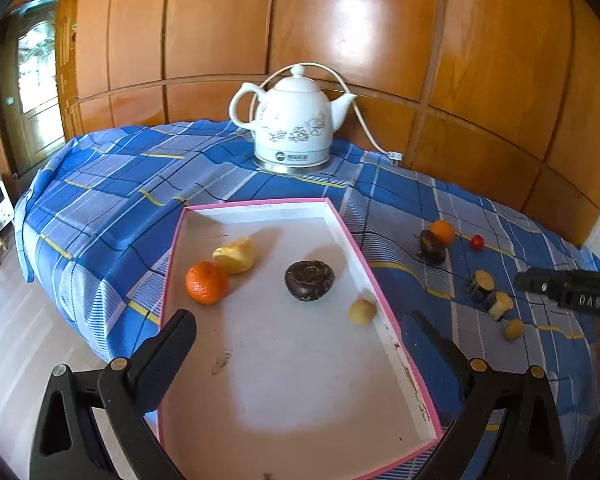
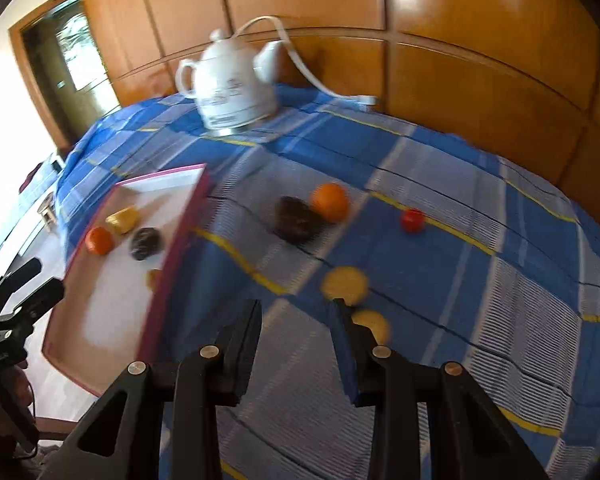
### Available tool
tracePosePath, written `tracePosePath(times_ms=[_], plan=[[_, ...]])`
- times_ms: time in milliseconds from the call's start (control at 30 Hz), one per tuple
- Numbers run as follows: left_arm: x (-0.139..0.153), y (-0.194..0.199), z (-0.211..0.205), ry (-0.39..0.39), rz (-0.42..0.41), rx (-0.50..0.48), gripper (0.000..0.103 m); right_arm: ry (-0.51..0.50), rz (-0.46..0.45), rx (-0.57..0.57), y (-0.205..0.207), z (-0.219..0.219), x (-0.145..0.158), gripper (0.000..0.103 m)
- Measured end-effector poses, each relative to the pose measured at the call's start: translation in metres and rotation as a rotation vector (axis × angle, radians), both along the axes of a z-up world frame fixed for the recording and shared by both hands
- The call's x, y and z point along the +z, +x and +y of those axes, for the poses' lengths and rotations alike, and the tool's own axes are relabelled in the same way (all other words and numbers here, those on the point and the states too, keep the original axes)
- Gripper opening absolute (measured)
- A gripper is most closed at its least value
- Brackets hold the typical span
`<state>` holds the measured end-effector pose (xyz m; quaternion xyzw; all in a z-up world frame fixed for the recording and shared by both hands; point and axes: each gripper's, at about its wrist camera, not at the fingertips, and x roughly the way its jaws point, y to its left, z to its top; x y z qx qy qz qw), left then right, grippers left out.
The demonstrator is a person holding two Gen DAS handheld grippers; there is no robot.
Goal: Organize fruits
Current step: 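Move the left tool over the bed toward the orange beside the dark fruit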
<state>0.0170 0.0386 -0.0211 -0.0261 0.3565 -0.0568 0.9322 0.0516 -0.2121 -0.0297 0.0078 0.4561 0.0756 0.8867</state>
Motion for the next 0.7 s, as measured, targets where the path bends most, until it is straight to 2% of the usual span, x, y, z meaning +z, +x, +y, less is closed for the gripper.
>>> tracePosePath(times_ms=[300,500,700], plan=[[0.008,-0.001,-0.021,0.015,-0.042,-0.086,0.103,-0.071,-0.011,-0.079,-0.002,-0.053,0.009,0.035],[0.013,0.008,-0.036,-0.002,-0.04,-0.155,0.103,-0.114,-0.016,-0.131,0.001,-0.092,0.013,0.035],[0.015,0.022,-0.062,0.045,-0.006,-0.205,0.103,-0.088,-0.006,-0.226,0.007,-0.136,0.002,0.035]])
